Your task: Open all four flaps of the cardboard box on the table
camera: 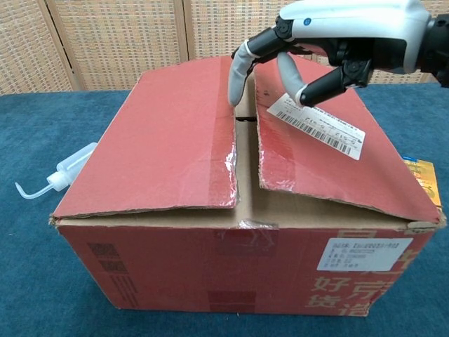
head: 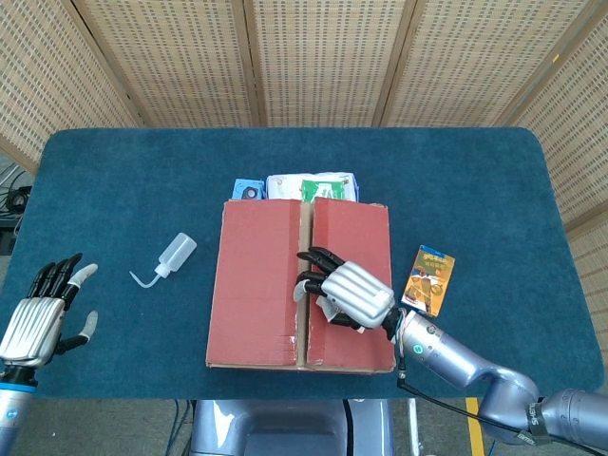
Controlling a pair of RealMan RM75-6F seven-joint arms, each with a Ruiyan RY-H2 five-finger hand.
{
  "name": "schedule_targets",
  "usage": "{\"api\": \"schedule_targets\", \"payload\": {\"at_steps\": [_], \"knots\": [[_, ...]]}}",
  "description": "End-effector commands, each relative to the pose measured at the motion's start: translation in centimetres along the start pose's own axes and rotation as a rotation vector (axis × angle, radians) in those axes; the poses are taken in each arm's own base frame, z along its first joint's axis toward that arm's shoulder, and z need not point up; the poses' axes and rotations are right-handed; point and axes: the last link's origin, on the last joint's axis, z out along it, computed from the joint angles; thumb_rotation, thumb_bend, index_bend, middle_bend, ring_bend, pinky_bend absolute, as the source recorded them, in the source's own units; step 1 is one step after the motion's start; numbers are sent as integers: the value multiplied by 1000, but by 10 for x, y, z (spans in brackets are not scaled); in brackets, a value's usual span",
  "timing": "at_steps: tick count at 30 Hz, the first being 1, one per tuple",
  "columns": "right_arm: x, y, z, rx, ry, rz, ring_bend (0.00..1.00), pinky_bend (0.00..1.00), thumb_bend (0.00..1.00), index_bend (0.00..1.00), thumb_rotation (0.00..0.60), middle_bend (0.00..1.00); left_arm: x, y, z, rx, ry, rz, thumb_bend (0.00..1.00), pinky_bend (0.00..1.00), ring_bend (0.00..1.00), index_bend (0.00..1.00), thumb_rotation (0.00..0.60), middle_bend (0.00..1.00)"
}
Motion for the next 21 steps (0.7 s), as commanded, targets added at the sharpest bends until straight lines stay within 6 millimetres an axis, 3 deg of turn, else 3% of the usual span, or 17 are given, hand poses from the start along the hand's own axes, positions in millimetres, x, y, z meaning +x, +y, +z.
{"api": "schedule_targets", "payload": {"at_steps": [1,13,21], "knots": [[-1,2,0,-5,-2,-5,0,0,1000,384,600,350,0,0,1,0,0,-4,486,0,0,122,520,0],[1,7,-3,-9,16,-53,0,0,1000,459,600,441,1,0,2,-1,0,-10,486,0,0,122,521,0],[14,6,-12,-14,41,-105,0,0,1000,466,600,473,5,-1,2,-3,19,-9,486,0,0,122,521,0]]}}
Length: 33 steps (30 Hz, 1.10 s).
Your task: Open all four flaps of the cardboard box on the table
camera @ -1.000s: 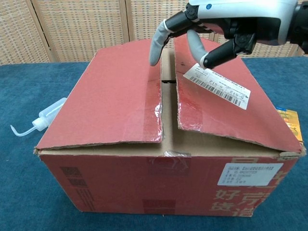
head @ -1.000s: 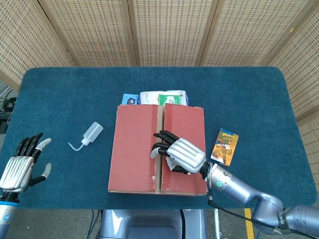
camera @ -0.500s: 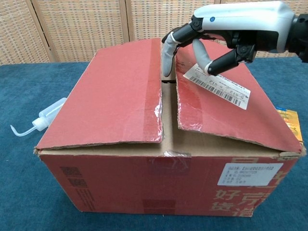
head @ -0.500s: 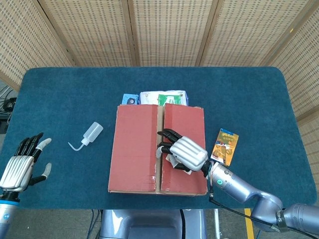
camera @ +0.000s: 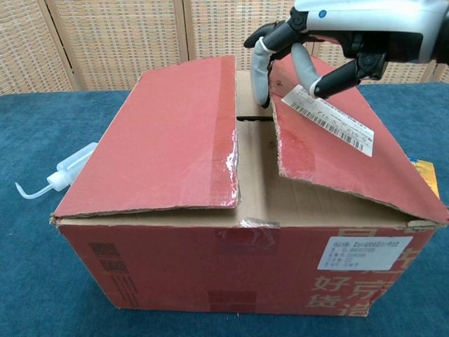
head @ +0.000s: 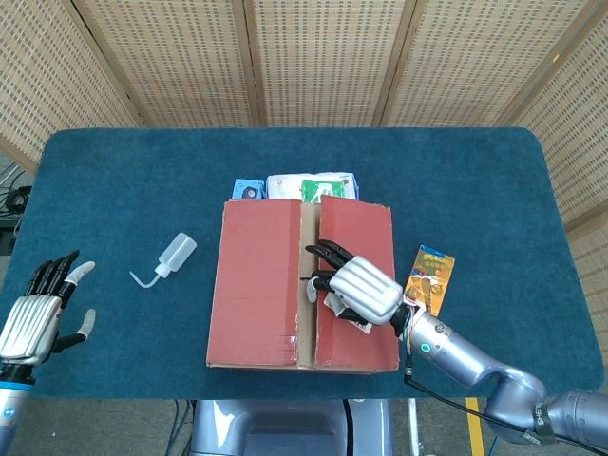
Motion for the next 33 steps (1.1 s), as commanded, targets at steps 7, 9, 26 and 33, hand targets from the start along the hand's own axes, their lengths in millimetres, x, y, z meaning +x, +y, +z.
{"api": "schedule_targets", "payload": {"at_steps": [7,9,26,33], "knots": [[30,3,-16,-29,82,-50,0,0,1000,466,600,473,2,1,0,-9,9,-3,486,0,0,122,520,0],[37,5,-20,-42,98,-63,0,0,1000,466,600,473,2,1,0,-10,8,-2,486,0,0,122,520,0],[78,27,-62,-185,125,-234,0,0,1000,466,600,472,3,0,1,-4,22,-1,485,0,0,122,521,0],[89,35,-78,-242,104,-295,0,0,1000,466,600,472,3,0,1,-5,22,0,486,0,0,122,521,0]]}}
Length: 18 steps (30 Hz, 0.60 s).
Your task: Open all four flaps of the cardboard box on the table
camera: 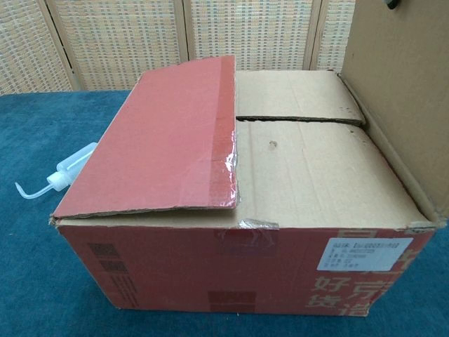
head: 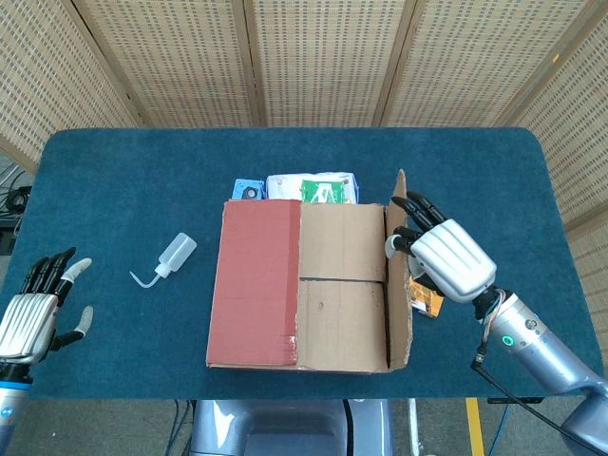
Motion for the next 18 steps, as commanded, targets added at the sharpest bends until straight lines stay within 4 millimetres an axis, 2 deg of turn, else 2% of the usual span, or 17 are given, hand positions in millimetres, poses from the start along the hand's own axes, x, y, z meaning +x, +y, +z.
{"api": "schedule_targets", "payload": {"at_steps": [1,18], "knots": [[2,5,-6,-21,-13,-23,0,0,1000,466,600,472,0,0,0,0,-1,0,486,0,0,122,521,0],[13,33,-31,-119,-39,-98,0,0,1000,470,600,475,1,5,1,-12,2,16,485,0,0,122,521,0]]}}
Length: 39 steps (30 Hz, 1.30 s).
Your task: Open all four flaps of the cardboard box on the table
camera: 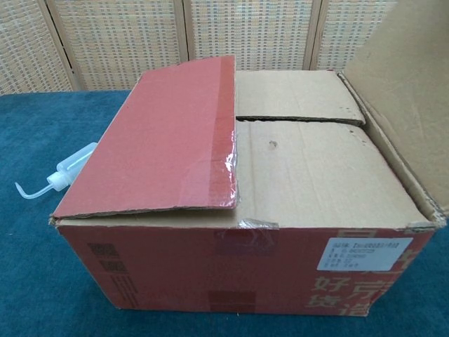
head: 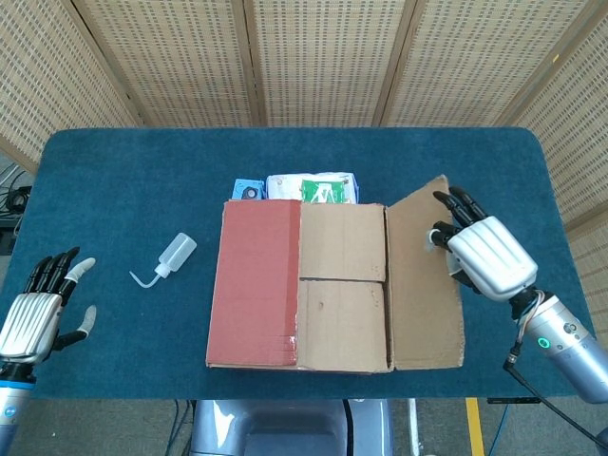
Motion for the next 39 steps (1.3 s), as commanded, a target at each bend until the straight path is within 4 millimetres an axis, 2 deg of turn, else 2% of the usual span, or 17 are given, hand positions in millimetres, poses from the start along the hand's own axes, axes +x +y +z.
{"api": "schedule_targets", "payload": {"at_steps": [1,9,14,21,23,26,29,34,39], "knots": [[0,6,-4,-19,-5,-11,0,0,1000,472,600,477,2,0,1,-7,4,8,486,0,0,122,521,0],[-3,15,-14,-57,-11,3,0,0,1000,473,600,463,10,9,7,-75,5,23,486,0,0,122,521,0],[-8,20,-21,-86,12,49,0,0,1000,464,600,390,19,20,14,-159,-5,48,486,0,0,122,520,0],[-26,28,-37,-148,59,76,0,0,981,294,600,216,40,43,37,-341,-30,107,491,0,0,122,521,0],[-31,30,-44,-181,77,83,0,0,981,244,600,170,49,59,47,-444,-38,136,497,0,0,122,521,0],[-36,29,-49,-204,90,86,0,0,981,180,600,105,54,72,56,-515,-59,151,513,0,0,121,521,0],[-41,29,-53,-220,98,86,0,0,981,146,600,73,58,87,65,-585,-80,174,554,0,0,121,521,0],[-50,27,-60,-236,98,92,0,0,981,138,600,70,62,113,81,-680,-115,226,718,0,0,122,522,0],[-56,27,-67,-252,99,104,0,0,981,138,600,70,61,141,98,-753,-173,258,831,0,0,121,522,0]]}}
